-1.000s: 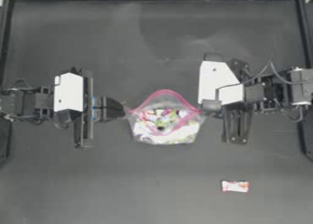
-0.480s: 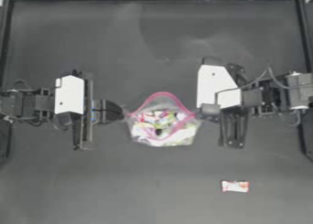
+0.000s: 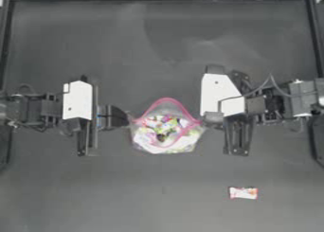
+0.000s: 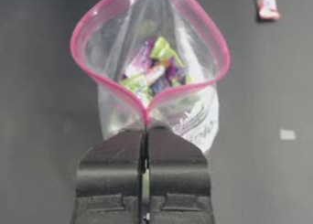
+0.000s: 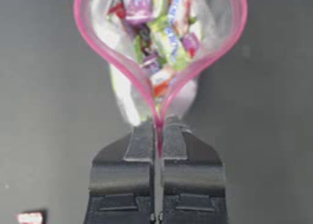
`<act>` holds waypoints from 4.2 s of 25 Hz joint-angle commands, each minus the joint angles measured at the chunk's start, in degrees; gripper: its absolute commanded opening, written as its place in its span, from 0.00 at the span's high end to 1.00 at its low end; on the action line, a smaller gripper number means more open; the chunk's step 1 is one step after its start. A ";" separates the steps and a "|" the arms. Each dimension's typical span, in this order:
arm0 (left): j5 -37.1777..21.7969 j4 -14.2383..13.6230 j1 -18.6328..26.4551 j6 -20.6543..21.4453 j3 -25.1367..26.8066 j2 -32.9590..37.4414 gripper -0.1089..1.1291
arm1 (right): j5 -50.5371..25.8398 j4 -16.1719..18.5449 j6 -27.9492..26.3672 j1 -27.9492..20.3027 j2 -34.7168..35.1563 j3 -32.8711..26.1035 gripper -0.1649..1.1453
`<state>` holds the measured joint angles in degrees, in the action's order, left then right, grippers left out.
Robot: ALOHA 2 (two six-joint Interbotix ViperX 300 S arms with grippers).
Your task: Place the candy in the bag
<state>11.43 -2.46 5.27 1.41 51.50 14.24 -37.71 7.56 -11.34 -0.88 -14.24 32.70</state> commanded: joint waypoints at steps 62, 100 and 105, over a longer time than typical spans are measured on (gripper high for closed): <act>6.33 0.00 -1.49 3.87 -1.32 -11.34 0.87 | 9.32 -1.41 -0.09 0.00 7.56 4.31 0.80; 6.24 -0.18 -1.85 4.13 -1.32 -10.90 0.87 | -4.04 -2.90 2.72 -1.93 -3.69 -0.62 0.10; 6.24 0.00 -1.85 5.10 -1.32 -10.90 0.87 | -6.33 -3.16 2.72 -1.93 -8.09 -0.18 0.10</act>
<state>17.40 -2.55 3.52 6.42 51.24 0.62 -43.24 4.57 -8.61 -2.72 -19.86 33.49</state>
